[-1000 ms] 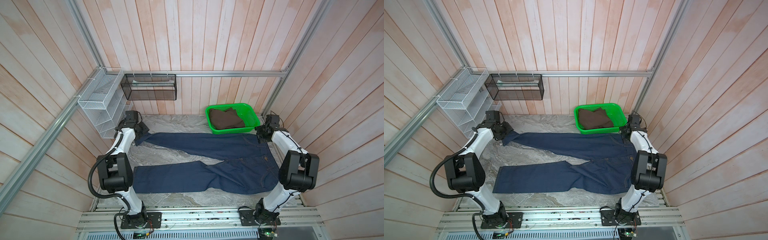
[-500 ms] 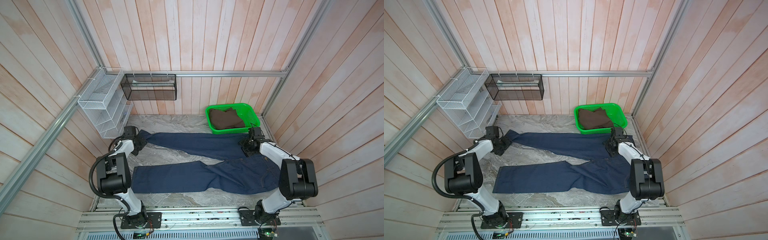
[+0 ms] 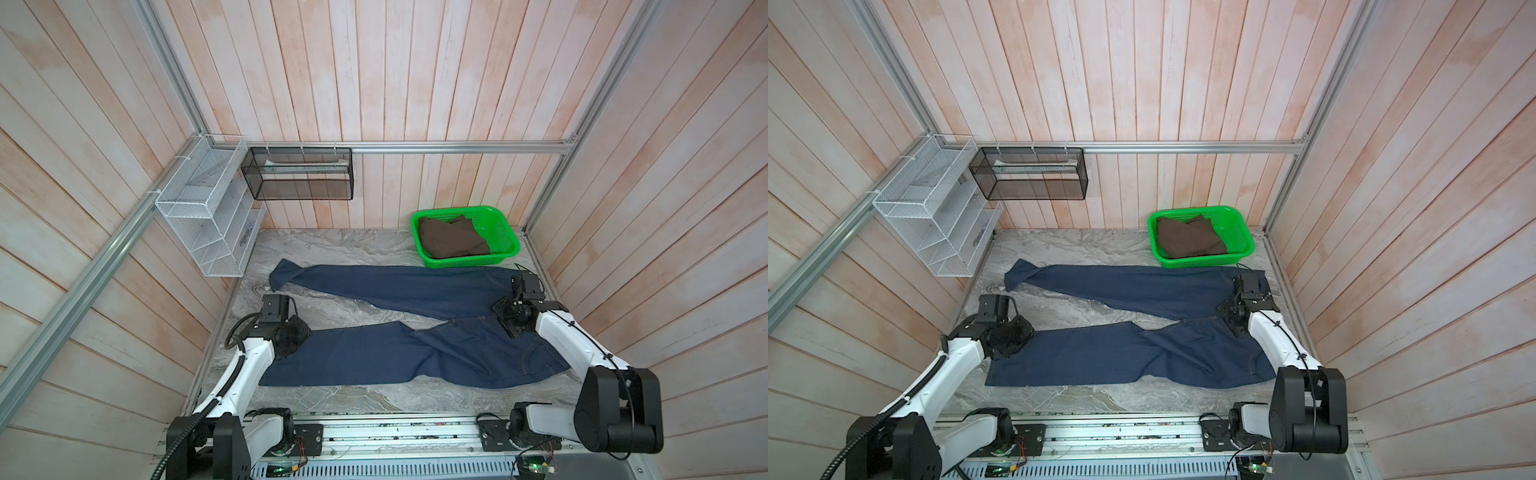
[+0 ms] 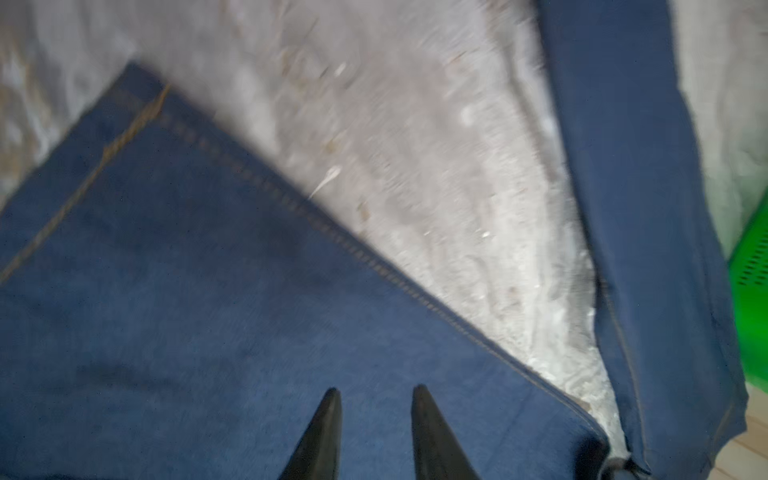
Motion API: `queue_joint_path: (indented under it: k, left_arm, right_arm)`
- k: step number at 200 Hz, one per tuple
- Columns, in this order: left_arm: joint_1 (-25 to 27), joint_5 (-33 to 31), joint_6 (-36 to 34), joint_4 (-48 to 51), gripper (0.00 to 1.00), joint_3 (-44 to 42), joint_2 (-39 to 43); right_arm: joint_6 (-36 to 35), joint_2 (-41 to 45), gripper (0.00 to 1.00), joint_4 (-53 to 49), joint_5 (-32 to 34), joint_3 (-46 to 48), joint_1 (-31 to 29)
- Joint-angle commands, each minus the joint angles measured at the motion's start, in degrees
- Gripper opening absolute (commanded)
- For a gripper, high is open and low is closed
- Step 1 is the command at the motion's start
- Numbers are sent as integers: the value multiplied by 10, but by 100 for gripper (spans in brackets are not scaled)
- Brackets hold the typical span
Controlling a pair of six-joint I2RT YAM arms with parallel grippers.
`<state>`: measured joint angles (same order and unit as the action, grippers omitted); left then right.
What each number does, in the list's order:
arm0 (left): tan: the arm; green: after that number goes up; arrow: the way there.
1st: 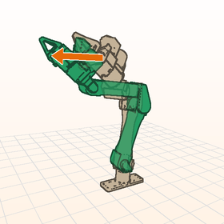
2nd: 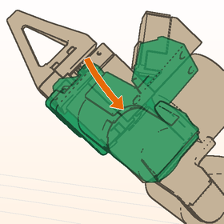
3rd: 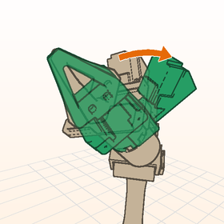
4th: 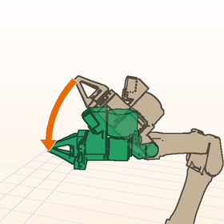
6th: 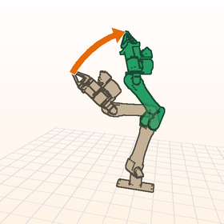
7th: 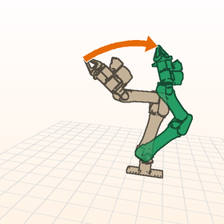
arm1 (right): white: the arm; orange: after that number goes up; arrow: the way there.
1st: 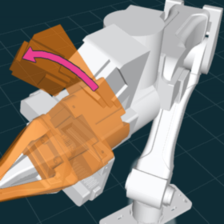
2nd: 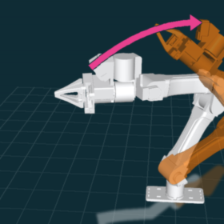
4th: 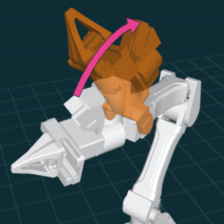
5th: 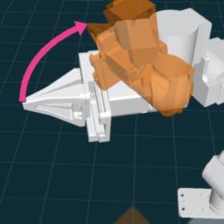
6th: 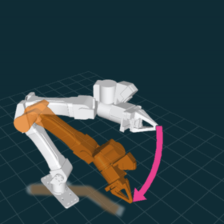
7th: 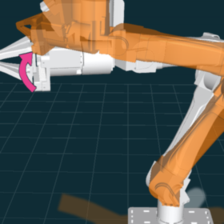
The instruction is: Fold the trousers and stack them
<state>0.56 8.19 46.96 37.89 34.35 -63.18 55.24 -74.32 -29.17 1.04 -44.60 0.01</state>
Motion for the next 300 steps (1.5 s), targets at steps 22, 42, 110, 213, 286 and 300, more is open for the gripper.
queue_joint_path:
  k: [22,42,110,213,286,300]
  left_arm:
    - [57,-27,54,18,15,-40,-7]
    - [59,-64,58,23,15,-47,-28]
    - [-6,-167,56,29,38,-27,-111]
    - [-60,-145,32,6,42,-34,-117]
    - [-45,-72,16,12,64,-14,-40]
    - [-40,-75,17,33,68,2,-28]
  right_arm:
    - [-1,34,67,-20,6,12,7]
    - [2,41,68,-23,5,16,17]
    - [5,78,71,-52,-12,42,108]
    - [32,43,70,-51,1,146,235]
    - [25,80,67,-73,101,145,325]
    - [24,109,64,-78,60,138,322]
